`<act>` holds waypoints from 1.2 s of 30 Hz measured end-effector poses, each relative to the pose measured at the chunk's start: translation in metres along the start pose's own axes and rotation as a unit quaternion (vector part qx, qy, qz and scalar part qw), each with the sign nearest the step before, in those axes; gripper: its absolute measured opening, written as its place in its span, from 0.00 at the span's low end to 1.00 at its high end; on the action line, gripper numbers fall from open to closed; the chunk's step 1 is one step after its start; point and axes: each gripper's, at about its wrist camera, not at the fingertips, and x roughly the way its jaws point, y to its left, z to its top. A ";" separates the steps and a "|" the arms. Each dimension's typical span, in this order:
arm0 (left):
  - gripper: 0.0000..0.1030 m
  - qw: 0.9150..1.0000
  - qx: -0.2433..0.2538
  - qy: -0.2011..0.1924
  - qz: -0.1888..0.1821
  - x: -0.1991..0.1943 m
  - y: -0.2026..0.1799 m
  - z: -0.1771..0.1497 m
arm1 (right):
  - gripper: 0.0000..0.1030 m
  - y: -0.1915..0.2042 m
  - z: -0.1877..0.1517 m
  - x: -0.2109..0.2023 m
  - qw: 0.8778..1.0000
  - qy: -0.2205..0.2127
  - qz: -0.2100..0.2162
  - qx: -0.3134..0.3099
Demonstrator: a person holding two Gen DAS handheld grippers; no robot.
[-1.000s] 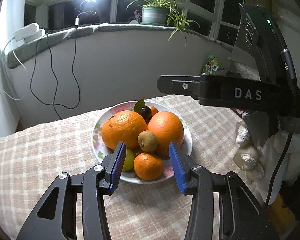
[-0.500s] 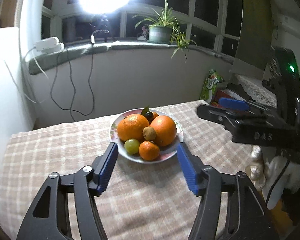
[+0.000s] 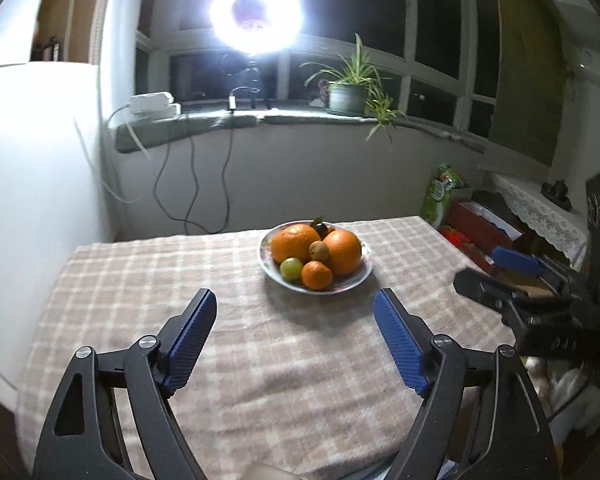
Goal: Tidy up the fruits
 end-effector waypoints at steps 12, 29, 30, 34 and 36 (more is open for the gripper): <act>0.79 1.000 0.000 0.007 0.027 -0.002 0.003 -0.008 | 1.00 0.011 -0.005 -0.001 1.000 0.008 0.002 0.000; 0.79 0.999 0.001 0.013 0.029 0.003 0.000 -0.010 | 1.00 0.003 -0.007 0.003 1.000 0.015 0.002 0.007; 0.79 0.999 0.001 0.012 0.030 0.004 0.000 -0.010 | 1.00 0.003 -0.007 0.004 1.000 0.016 0.001 0.006; 0.79 0.999 -0.002 0.012 0.029 0.005 0.002 -0.010 | 1.00 0.004 -0.007 0.006 1.000 0.017 0.001 0.005; 0.79 0.999 -0.004 0.012 0.030 0.005 0.003 -0.011 | 1.00 0.004 -0.007 0.009 1.000 0.018 0.002 0.004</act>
